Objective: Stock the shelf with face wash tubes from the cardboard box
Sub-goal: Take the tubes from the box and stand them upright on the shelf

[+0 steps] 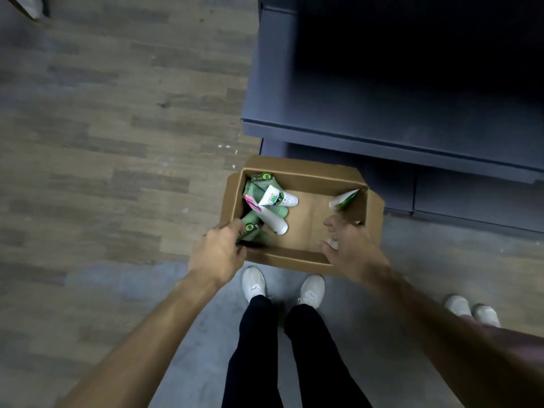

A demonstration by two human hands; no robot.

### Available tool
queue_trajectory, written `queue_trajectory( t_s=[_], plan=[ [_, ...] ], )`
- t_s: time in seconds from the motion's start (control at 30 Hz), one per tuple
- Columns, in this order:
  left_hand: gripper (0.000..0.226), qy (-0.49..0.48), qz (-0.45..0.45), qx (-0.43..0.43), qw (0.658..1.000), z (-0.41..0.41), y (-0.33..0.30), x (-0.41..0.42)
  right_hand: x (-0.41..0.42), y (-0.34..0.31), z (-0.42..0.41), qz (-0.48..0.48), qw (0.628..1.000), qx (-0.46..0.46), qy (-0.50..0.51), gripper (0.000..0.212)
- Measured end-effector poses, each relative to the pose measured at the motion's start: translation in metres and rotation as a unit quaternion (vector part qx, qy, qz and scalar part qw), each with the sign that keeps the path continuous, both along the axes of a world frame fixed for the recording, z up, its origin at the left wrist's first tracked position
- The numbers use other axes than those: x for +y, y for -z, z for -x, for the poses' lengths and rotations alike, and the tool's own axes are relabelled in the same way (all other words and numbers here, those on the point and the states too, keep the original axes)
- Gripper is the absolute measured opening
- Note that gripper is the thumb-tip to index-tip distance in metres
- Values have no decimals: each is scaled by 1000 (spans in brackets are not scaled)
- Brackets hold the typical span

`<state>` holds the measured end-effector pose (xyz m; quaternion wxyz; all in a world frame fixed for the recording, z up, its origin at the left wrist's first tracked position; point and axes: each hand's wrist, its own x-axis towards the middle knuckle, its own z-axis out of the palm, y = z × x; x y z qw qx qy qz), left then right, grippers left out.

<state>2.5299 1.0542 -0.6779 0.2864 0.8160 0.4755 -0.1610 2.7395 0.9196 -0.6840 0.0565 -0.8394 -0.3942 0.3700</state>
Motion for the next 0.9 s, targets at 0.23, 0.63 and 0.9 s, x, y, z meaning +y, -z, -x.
queue_trajectory(
  t_s=[0.23, 0.63, 0.9],
  plan=[
    [29, 32, -52, 23, 998, 2, 46, 4, 15, 57, 24, 9, 999, 22, -41, 41],
    [28, 45, -19, 69, 996, -16, 92, 17, 46, 99, 42, 6, 997, 20, -74, 33],
    [21, 31, 19, 38, 999, -35, 110, 4, 59, 111, 25, -24, 996, 1, -86, 31]
  ],
)
